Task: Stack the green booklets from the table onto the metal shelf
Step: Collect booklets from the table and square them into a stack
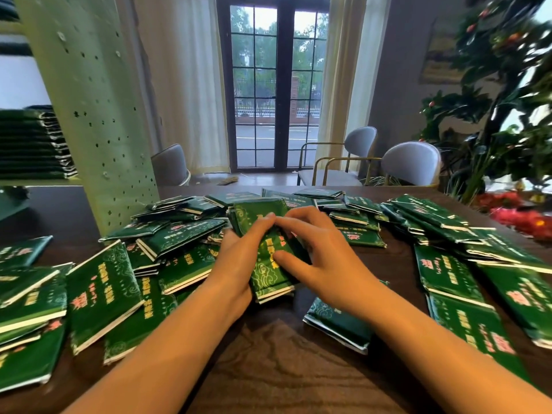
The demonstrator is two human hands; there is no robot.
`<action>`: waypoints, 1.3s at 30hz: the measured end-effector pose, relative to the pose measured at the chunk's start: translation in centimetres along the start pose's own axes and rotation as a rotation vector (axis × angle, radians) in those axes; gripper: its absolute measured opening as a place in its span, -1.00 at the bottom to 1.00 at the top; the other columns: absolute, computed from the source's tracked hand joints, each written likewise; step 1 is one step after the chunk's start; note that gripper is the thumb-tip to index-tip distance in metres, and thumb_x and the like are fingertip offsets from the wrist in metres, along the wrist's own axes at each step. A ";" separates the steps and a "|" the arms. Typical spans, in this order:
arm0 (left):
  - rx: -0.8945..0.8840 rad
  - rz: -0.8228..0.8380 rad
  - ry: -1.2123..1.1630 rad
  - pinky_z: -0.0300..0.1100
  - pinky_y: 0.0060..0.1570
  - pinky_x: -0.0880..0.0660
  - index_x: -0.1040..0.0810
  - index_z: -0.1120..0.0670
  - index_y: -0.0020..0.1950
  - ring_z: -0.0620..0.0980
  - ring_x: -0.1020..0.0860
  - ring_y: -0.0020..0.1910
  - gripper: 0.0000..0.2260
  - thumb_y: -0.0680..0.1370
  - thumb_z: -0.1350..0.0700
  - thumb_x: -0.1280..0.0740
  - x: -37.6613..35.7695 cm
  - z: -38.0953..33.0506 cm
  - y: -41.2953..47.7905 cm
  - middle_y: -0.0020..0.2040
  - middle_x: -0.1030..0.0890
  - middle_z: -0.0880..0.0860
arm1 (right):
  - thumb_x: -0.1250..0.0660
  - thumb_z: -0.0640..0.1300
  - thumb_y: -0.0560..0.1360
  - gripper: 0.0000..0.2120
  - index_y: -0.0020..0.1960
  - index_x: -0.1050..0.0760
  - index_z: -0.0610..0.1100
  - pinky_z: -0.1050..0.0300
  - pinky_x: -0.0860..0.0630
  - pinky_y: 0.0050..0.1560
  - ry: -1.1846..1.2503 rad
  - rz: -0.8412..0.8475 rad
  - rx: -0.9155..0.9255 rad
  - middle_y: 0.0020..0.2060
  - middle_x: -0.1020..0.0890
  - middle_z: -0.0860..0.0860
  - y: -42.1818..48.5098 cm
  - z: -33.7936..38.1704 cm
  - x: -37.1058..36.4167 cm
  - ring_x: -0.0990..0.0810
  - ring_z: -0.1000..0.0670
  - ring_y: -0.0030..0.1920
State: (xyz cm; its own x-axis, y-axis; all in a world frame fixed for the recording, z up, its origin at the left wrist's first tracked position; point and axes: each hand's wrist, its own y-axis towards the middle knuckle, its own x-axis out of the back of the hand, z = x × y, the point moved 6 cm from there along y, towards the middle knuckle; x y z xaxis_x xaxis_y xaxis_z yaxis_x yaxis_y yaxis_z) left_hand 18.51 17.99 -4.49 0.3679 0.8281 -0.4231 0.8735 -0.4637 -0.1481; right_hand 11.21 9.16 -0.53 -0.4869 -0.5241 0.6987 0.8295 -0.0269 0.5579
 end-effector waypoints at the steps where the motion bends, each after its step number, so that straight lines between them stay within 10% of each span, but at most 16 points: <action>1: -0.015 -0.007 -0.003 0.13 -0.06 -0.61 -0.43 0.19 0.34 0.16 -0.65 -0.11 -0.44 0.42 0.03 -0.49 0.0 0.0 0.1 0.06 -0.64 0.24 | -0.28 0.06 0.49 -0.54 0.35 -0.44 -0.06 0.20 -0.29 0.17 -0.099 -0.007 0.033 0.14 -0.48 0.00 0.1 0.1 0.5 -0.37 0.00 0.18; 6: -0.009 0.018 -0.018 0.12 -0.20 -0.61 -0.53 0.20 0.22 0.06 -0.65 -0.33 -0.73 0.55 0.15 -0.33 0.1 0.2 0.6 -0.16 -0.67 0.17 | -0.19 0.11 0.56 -0.67 0.29 -0.41 0.04 0.04 -0.44 0.01 -0.395 0.032 -0.152 0.03 -0.57 0.09 0.6 -2.5 4.7 -0.52 -0.01 0.06; 13: 0.021 0.032 0.025 0.01 -0.24 -0.63 -0.52 0.18 0.23 0.05 -0.66 -0.33 -0.69 0.52 0.09 -0.37 0.0 0.6 0.6 -0.22 -0.69 0.13 | -0.41 0.24 0.37 -0.19 0.50 -0.13 0.08 0.06 -0.34 0.33 -0.554 0.746 -0.568 0.43 -0.33 0.05 -2.6 -6.0 4.5 -0.35 -0.05 0.39; 29: 0.009 0.022 0.018 0.03 -0.16 -0.62 -0.54 0.17 0.17 0.09 -0.66 -0.28 -0.73 0.52 0.09 -0.37 0.0 0.4 0.4 -0.19 -0.69 0.15 | -0.52 0.09 0.31 -0.06 0.50 -0.04 -0.02 -0.08 -0.36 0.32 -0.496 0.722 -0.488 0.41 -0.32 -0.08 -2.3 -6.9 2.6 -0.36 -0.13 0.36; 39: 0.017 0.029 0.008 0.02 -0.18 -0.62 -0.51 0.18 0.23 0.10 -0.66 -0.23 -0.68 0.52 0.10 -0.38 0.0 0.2 0.2 -0.11 -0.69 0.17 | -0.47 -0.03 0.40 -0.08 0.56 0.04 -0.03 0.17 -0.19 0.38 -0.437 0.667 -0.403 0.49 -0.21 -0.06 -1.7 -6.2 1.9 -0.19 -0.04 0.47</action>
State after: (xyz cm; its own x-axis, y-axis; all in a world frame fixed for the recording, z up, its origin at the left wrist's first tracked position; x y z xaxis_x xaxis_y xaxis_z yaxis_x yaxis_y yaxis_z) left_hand 18.63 17.87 -4.68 0.3953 0.8168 -0.4202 0.8571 -0.4925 -0.1510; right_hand 10.58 2.96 -2.96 0.1391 -0.1684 0.9759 0.9706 -0.1726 -0.1681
